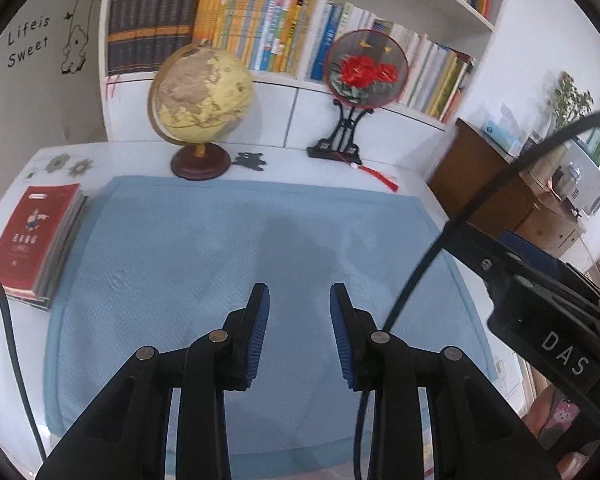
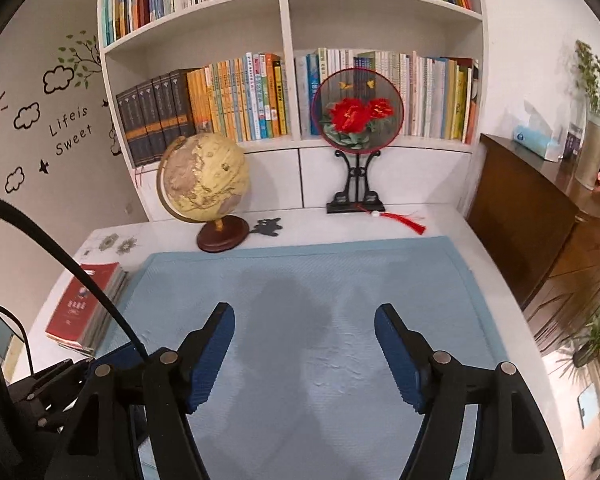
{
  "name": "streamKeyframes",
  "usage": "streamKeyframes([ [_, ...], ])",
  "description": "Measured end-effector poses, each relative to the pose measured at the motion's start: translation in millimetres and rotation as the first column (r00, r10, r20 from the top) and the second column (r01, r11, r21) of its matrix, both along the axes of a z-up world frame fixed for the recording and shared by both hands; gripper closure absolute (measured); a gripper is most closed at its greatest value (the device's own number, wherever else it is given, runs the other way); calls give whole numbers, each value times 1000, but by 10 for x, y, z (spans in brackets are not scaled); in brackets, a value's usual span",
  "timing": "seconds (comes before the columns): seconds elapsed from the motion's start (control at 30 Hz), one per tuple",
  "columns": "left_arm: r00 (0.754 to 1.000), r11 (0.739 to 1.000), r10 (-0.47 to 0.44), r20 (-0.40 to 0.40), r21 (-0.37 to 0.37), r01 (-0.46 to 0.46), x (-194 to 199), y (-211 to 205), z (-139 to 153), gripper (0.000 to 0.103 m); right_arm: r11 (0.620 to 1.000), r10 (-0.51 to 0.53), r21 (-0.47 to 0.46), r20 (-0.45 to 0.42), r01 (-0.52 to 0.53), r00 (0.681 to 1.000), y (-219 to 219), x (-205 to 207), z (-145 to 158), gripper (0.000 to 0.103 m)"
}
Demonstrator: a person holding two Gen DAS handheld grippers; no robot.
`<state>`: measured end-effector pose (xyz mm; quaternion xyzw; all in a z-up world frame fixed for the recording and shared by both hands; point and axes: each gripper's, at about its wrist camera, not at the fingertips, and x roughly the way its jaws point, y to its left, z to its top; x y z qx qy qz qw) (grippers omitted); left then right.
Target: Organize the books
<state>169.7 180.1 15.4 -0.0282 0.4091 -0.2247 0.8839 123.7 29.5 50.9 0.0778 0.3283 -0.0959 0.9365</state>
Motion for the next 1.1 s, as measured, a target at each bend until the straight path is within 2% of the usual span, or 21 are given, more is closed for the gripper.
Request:
streamKeyframes([
  [0.07,1000,1000,-10,1,7,10,-48,-91,-10,74,1000,2,-1,-4,-2,1000,-75,-61,-10,33],
  [0.13,998,996,-28,51,83,23,-102,-208,22,74,1000,4,-6,-4,-4,1000,-142,-102,-16,33],
  [0.2,996,992,-24,87,129,13,-135,-260,78,74,1000,9,-3,-2,-9,1000,-198,-122,-21,33],
  [0.33,995,993,12,97,112,-23,-130,-217,174,74,999,35,14,-13,-35,999,-255,-107,-53,33],
  [0.47,987,977,23,157,205,-56,-124,-255,225,74,998,56,29,-12,-56,998,-281,-130,-82,33],
  [0.53,985,973,24,172,220,-62,-123,-285,268,73,998,63,32,-10,-62,998,-289,-133,-89,33],
  [0.6,983,974,29,182,218,-69,-149,-314,320,69,997,67,34,-11,-67,998,-293,-141,-97,33],
  [0.67,981,973,41,188,214,-82,-186,-335,340,57,997,72,41,-17,-71,997,-306,-147,-110,33],
  [0.77,969,955,73,235,265,-136,-238,-397,344,46,996,63,69,-31,-61,998,-373,-128,-139,32],
  [0.83,963,949,84,257,273,-156,-265,-423,353,40,996,49,77,-39,-46,998,-426,-132,-163,32],
  [0.93,960,960,91,263,235,-156,-288,-420,363,33,997,31,66,-56,-28,998,-469,-132,-196,32],
  [1.1,963,951,116,243,252,-178,-237,-428,289,22,998,11,67,-90,-5,996,-525,-127,-266,32],
])
